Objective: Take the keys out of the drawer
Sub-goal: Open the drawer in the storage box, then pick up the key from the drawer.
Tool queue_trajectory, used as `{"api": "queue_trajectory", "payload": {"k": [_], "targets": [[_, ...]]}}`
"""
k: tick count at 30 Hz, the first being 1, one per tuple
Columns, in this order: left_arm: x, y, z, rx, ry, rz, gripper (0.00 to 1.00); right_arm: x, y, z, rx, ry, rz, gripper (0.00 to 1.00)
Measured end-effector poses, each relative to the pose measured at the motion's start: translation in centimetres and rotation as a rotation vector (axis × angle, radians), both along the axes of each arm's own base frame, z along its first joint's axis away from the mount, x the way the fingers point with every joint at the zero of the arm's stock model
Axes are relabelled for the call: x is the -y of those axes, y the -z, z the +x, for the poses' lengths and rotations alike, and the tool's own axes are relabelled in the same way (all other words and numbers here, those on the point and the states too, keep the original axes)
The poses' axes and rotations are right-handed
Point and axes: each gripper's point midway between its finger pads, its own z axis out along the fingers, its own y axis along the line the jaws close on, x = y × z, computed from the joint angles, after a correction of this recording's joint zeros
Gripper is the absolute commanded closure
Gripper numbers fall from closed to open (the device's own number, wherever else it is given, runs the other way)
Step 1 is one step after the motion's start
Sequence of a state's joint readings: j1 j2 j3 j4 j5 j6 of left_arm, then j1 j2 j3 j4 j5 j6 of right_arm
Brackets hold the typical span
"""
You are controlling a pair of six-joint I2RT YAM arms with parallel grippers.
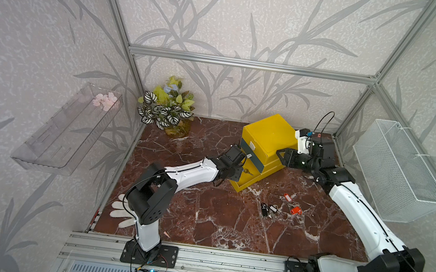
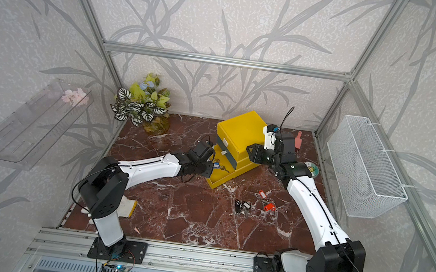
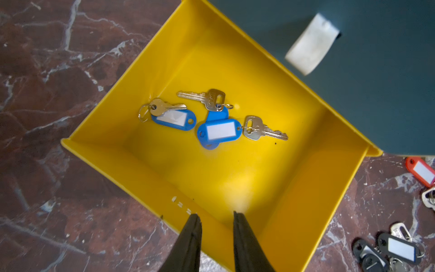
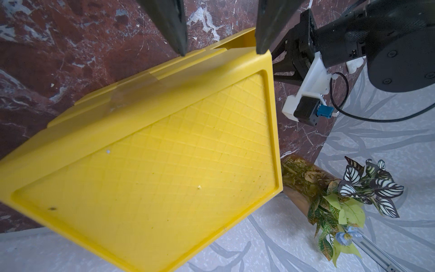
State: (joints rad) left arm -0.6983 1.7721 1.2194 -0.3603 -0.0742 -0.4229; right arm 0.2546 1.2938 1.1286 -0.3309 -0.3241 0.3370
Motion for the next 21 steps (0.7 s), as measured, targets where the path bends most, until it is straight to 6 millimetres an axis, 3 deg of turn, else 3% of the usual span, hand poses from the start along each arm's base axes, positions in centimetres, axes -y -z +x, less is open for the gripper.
{"api": "queue_trajectory", "payload": {"k": [4,7,11,15,17,21], "targets": [[-0.6,-0.1,-0.7,-0.018,-0.003,0.016,0.72,-0.4,-0.7,0.0,0.013,-0.019,-0.011,0.51],[-1.4,-0.8,-1.2,-0.011,-0.017,0.007,0.64,-1.6,-1.4,-0.2,0.026,-0.06,-0.026,0.5],[-2.2,-4.2,-0.6,0.058,-0.053,-0.045,0.61,-5.0,-2.8,-1.3,0.065,-0.176,-0.045,0.52],[-4.1,-8.7,2.0,0.141,-0.133,-0.148,0.64,-8.8,-3.5,-3.1,0.104,-0.31,-0.083,0.55],[-6.7,-10.4,3.9,0.168,-0.221,-0.218,0.65,-10.7,-3.1,-4.1,0.109,-0.378,-0.117,0.57],[-10.8,-10.9,6.1,0.16,-0.359,-0.323,0.66,-14.1,-1.3,-5.2,0.082,-0.489,-0.225,0.59]]}}
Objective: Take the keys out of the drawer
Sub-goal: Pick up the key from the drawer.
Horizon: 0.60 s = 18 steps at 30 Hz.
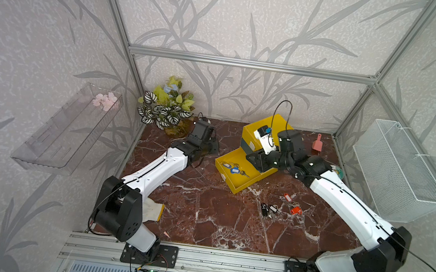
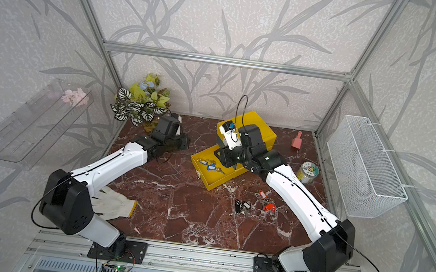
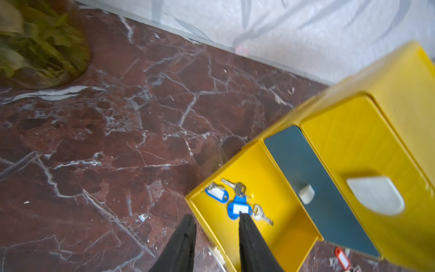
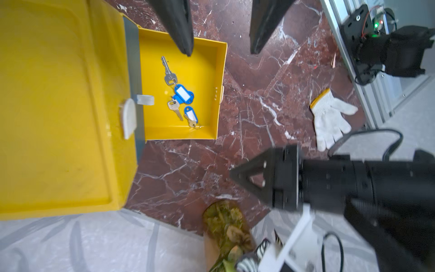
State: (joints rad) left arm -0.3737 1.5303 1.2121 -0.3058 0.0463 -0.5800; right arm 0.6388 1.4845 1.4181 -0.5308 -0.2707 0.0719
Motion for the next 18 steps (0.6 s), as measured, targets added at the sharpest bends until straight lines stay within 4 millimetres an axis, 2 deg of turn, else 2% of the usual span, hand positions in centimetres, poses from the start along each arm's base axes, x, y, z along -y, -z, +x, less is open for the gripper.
{"api": "queue_trajectory", "payload": {"k": [3,5,9,12,18], "targets": [[-0.5,1.6,0.4,-0.076,-0.029,-0.085,0.67,-2.3,1.5,0.3,-0.012,-0.059,-0.106,0.61],[-0.7,3.5,0.8,-0.157,-0.046,-0.127,0.67,-3.5,2.8,0.8,-0.017,-0.089,-0.188,0.62],[-1.1,6.1,0.8,-0.273,-0.065,-0.18,0.68,-4.8,6.2,1.9,-0.037,-0.123,-0.345,0.63],[-1.3,6.2,1.0,-0.314,-0.067,-0.2,0.68,-5.0,8.8,3.2,-0.068,-0.122,-0.46,0.67],[-1.4,4.7,2.5,-0.321,-0.058,-0.242,0.67,-4.1,13.5,5.9,-0.097,-0.091,-0.66,0.68]]}}
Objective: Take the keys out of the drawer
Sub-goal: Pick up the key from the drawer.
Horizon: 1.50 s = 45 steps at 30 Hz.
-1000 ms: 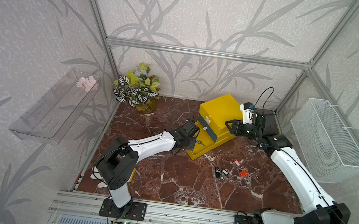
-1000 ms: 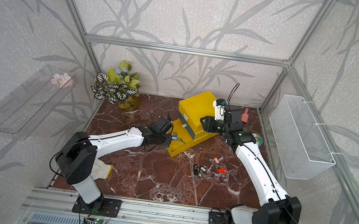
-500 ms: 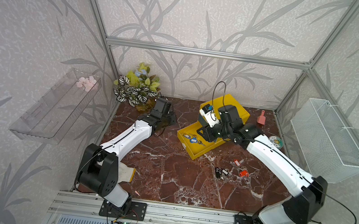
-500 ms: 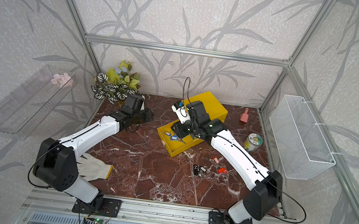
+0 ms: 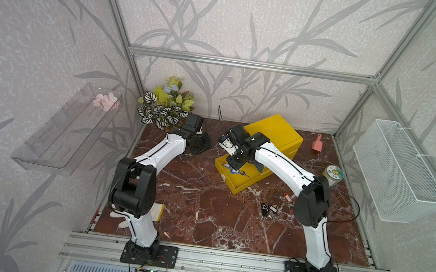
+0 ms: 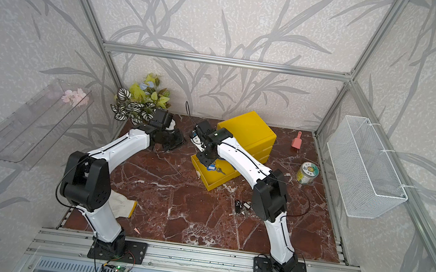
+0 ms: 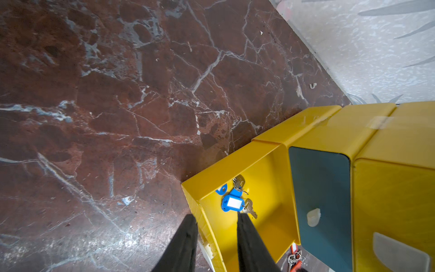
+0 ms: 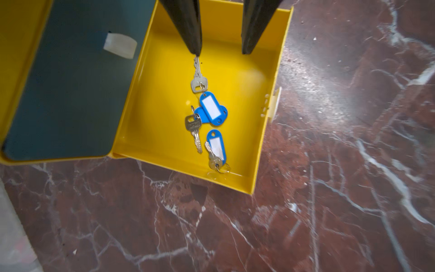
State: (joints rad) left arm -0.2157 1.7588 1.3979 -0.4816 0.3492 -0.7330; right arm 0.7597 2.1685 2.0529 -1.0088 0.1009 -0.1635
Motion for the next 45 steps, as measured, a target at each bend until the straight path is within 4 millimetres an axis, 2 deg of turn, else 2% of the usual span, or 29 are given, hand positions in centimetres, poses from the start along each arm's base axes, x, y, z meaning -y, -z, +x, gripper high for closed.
{"api": "queue_trajectory", "payload": {"k": [4,7,15,27,31,33,36,38,42,45], "targets": [[-0.8,0.3,0.5,-0.031,-0.012,-0.013,0.67,1.5,3.1,0.4,-0.04,0.008,-0.1,0.68],[-1.3,0.4,0.6,-0.05,-0.015,-0.011,0.67,2.4,4.5,0.6,-0.06,0.013,-0.142,0.68],[-1.4,0.5,0.2,-0.065,0.001,-0.012,0.67,4.4,6.4,1.8,-0.092,0.025,-0.185,0.67],[-1.1,0.9,-0.2,-0.071,0.028,-0.018,0.66,3.8,9.3,2.2,-0.134,-0.009,-0.187,0.66],[-1.1,1.6,-0.7,-0.088,0.034,-0.017,0.66,3.7,10.3,2.3,-0.14,-0.011,-0.193,0.71],[-1.1,1.8,-0.8,-0.095,0.036,-0.019,0.66,3.6,10.8,2.4,-0.14,-0.013,-0.192,0.79],[-1.0,1.8,-0.9,-0.097,0.041,-0.024,0.66,3.4,11.0,2.5,-0.137,-0.018,-0.186,0.95],[-0.9,1.5,-1.0,-0.091,0.043,-0.028,0.66,3.2,10.9,2.6,-0.131,-0.023,-0.179,1.0],[-0.9,0.6,-1.1,-0.07,0.043,-0.033,0.66,3.1,10.3,2.4,-0.122,-0.028,-0.173,1.0],[-0.8,0.1,-0.9,-0.057,0.044,-0.037,0.67,3.0,9.1,2.0,-0.112,-0.034,-0.166,1.0]]}}
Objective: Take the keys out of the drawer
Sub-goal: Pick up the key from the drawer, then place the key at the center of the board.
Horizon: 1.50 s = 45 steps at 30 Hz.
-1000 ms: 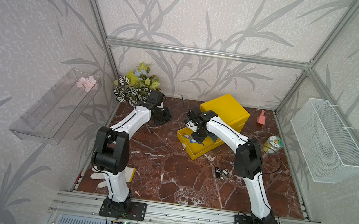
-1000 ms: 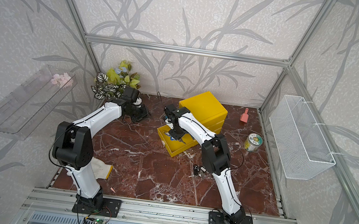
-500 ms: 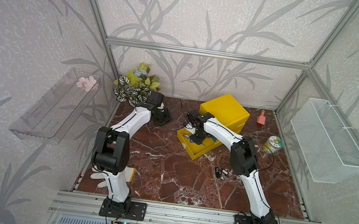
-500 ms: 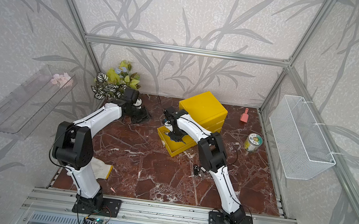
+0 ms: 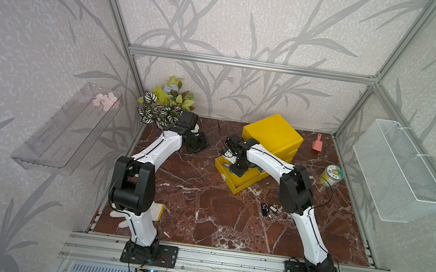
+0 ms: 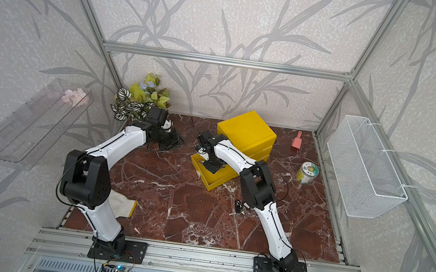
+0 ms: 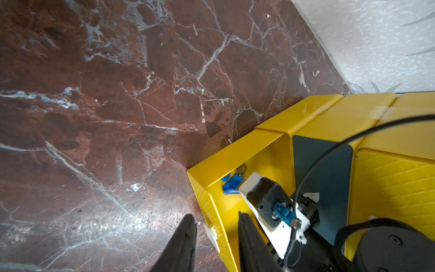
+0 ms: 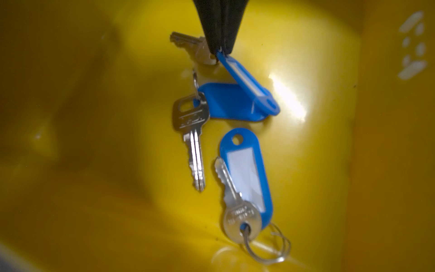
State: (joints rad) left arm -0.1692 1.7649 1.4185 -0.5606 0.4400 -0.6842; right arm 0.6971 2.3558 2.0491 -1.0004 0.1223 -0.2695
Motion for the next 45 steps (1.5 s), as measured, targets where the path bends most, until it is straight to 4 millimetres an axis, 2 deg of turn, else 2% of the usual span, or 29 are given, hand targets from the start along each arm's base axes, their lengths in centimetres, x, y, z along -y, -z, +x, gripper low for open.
{"api": "queue_trajectory", "payload": {"k": [3,6,8,10,12,15,17,20,22,25,28,35,39,42,45], "targets": [[0.1,-0.5,0.2,0.01,0.005,0.002,0.67,-0.2,-3.1,-0.7,0.025,0.011,0.04,1.0],[0.6,-2.0,0.9,0.055,0.034,0.031,0.68,0.6,-7.8,-2.7,0.045,0.038,0.106,1.0],[1.4,-3.5,1.2,0.101,0.079,0.073,0.69,1.7,-11.4,-5.0,0.055,0.063,0.163,1.0],[2.7,-4.8,1.3,0.153,0.133,0.117,0.7,3.0,-14.0,-7.7,0.056,0.083,0.213,1.0],[3.8,-5.2,1.1,0.182,0.172,0.153,0.71,5.0,-15.0,-11.0,0.037,0.11,0.237,1.0],[5.1,-4.5,0.3,0.175,0.218,0.181,0.72,7.5,-13.9,-15.8,-0.036,0.143,0.244,1.0],[5.5,-4.1,0.1,0.171,0.231,0.193,0.71,8.6,-12.1,-18.3,-0.099,0.167,0.235,1.0],[5.9,-3.9,0.0,0.176,0.246,0.206,0.71,9.4,-9.1,-20.7,-0.184,0.194,0.217,1.0],[6.0,-3.8,0.0,0.178,0.252,0.215,0.71,9.6,-7.5,-21.4,-0.217,0.206,0.208,1.0],[6.2,-3.3,0.0,0.173,0.257,0.226,0.71,9.1,-6.4,-21.8,-0.251,0.192,0.223,1.0],[6.5,-2.9,0.1,0.173,0.268,0.23,0.71,7.7,-5.6,-21.4,-0.268,0.144,0.253,1.0],[7.5,-2.6,0.1,0.202,0.307,0.239,0.71,5.2,-2.3,-20.1,-0.309,0.079,0.258,0.95],[7.8,-0.8,-0.8,0.169,0.325,0.242,0.71,3.9,-2.3,-19.1,-0.284,0.057,0.303,0.79],[7.8,0.1,-1.4,0.147,0.331,0.241,0.71,3.5,-2.4,-18.8,-0.272,0.042,0.315,0.77],[7.9,0.0,-1.4,0.149,0.326,0.235,0.71,3.5,-2.8,-18.7,-0.261,0.036,0.324,0.76]]}}
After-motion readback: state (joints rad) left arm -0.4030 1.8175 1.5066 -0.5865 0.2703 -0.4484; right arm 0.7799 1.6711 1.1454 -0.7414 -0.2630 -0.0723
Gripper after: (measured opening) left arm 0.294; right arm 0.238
